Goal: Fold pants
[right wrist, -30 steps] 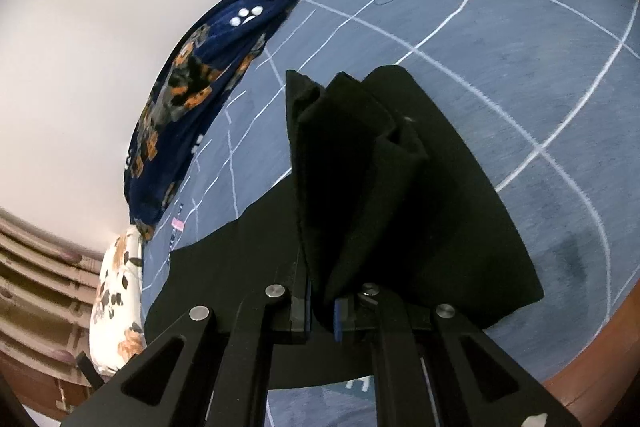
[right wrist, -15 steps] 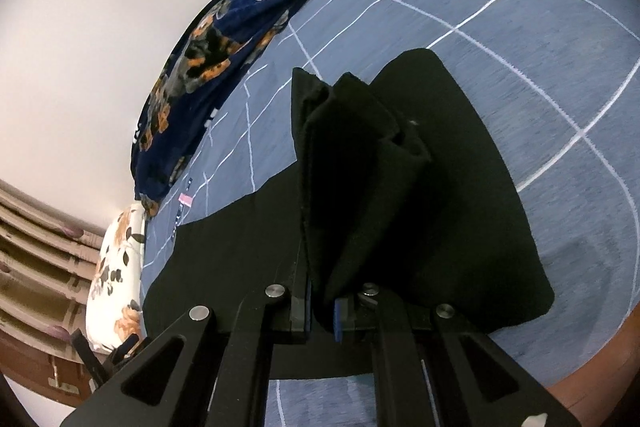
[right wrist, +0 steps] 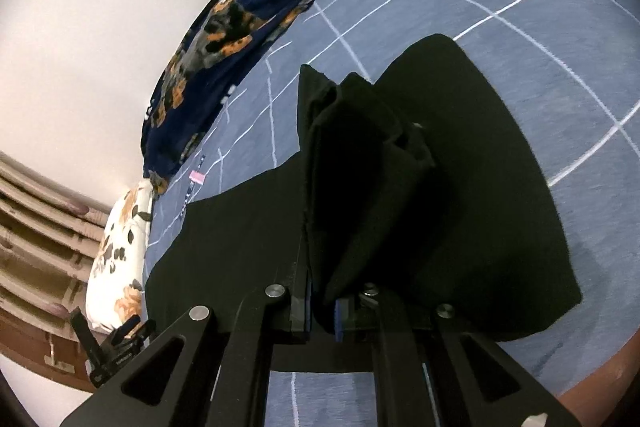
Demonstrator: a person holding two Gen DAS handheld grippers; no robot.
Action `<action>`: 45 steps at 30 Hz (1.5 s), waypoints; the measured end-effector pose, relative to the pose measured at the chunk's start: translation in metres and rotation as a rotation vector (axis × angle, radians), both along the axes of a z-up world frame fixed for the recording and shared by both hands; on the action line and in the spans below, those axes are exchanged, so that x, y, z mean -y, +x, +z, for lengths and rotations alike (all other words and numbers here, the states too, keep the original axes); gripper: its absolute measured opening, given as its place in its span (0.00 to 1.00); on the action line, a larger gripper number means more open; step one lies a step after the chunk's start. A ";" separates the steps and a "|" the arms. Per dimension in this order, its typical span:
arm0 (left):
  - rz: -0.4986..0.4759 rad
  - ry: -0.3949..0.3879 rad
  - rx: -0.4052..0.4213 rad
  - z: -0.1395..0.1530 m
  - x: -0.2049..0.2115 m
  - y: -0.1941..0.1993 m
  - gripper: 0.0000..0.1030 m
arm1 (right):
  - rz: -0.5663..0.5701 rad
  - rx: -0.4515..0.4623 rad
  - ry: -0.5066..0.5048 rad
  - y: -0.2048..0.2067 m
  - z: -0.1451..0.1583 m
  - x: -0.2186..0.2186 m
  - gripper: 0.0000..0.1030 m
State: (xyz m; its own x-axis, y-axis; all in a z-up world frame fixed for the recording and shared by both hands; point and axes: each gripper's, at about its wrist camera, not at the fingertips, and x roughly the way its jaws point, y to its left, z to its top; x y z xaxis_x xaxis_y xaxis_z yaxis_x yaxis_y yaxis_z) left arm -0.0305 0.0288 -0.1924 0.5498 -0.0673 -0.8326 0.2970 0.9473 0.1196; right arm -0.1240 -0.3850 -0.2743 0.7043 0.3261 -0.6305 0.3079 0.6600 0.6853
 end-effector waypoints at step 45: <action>0.000 0.005 -0.014 -0.005 0.000 0.002 0.93 | 0.125 0.012 -0.023 0.017 0.003 -0.042 0.11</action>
State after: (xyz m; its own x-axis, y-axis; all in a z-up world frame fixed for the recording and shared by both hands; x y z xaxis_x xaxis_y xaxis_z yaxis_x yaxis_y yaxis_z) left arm -0.0288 0.0288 -0.1973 0.5383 -0.0629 -0.8404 0.2985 0.9468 0.1204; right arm -0.1072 -0.3429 -0.2717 0.6667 0.3975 -0.6305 0.2139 0.7084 0.6727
